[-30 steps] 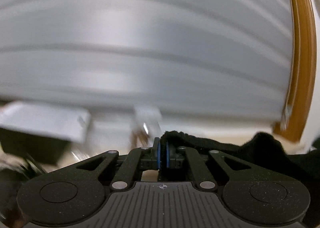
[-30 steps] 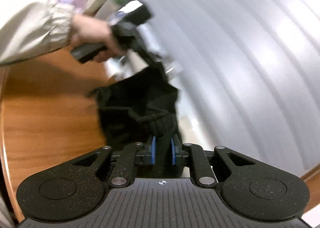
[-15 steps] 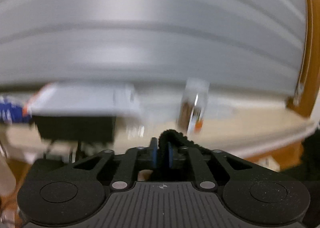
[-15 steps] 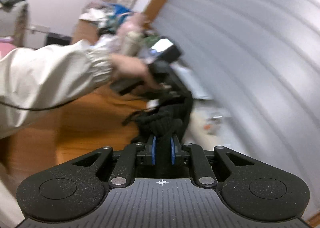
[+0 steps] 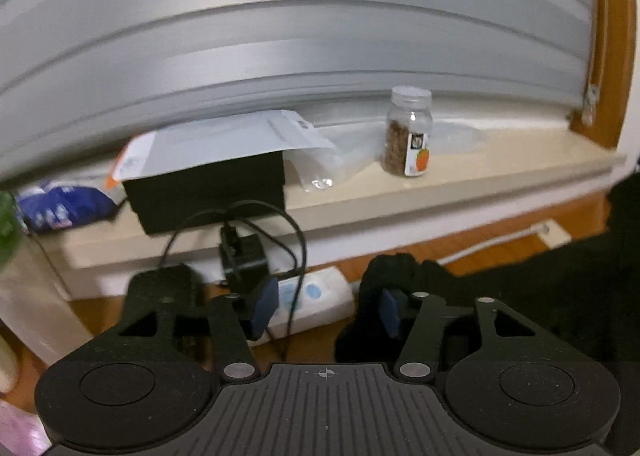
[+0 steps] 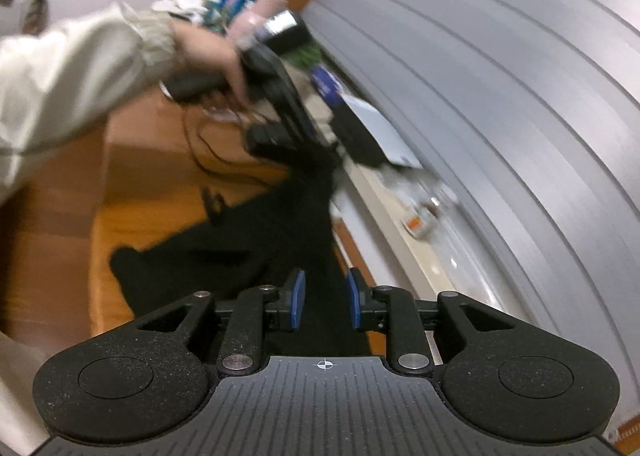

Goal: Fold clothes

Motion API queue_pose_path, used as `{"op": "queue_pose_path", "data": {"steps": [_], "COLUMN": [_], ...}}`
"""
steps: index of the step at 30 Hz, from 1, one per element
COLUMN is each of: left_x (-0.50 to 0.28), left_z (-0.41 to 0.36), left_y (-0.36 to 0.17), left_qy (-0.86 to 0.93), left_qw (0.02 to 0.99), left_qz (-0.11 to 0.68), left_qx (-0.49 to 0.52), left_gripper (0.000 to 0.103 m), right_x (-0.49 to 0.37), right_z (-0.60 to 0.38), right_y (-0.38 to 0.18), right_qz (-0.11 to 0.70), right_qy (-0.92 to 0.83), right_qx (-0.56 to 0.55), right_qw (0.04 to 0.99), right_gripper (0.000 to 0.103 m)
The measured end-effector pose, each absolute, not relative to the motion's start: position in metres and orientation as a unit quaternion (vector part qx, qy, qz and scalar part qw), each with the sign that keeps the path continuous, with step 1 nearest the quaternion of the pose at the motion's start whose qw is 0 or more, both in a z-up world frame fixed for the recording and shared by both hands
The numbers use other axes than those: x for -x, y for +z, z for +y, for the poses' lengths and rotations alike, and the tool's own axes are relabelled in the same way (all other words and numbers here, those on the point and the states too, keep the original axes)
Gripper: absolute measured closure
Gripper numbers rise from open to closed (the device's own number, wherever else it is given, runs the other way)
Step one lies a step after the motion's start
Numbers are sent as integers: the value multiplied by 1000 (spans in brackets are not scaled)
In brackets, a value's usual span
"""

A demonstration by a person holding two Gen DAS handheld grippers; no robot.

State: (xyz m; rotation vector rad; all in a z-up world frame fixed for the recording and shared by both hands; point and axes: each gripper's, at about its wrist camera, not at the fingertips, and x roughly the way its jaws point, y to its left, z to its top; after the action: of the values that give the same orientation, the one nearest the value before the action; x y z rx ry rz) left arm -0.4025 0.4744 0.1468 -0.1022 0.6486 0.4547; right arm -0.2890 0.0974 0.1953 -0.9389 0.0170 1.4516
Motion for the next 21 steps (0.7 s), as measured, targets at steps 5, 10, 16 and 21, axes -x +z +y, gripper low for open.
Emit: {"op": "queue_pose_path", "data": {"steps": [5, 10, 16, 21], "left_x": [428, 440, 384, 305], "left_z": [479, 472, 413, 340], "left_y": [154, 164, 151, 126], "left_qy": [233, 224, 146, 70], "left_qw": [919, 932, 947, 952], "left_qz": [313, 280, 284, 296], "left_qx": [47, 63, 32, 19], "left_gripper": [39, 35, 31, 30], "right_x": [250, 211, 146, 74], "right_z": [85, 69, 24, -34], "right_y": [182, 164, 132, 95], "right_qz": [35, 62, 115, 173], "right_qy": [604, 570, 516, 444], "right_qx": [416, 420, 411, 379], "right_qw": [679, 703, 743, 793], "right_gripper": [76, 73, 64, 64]}}
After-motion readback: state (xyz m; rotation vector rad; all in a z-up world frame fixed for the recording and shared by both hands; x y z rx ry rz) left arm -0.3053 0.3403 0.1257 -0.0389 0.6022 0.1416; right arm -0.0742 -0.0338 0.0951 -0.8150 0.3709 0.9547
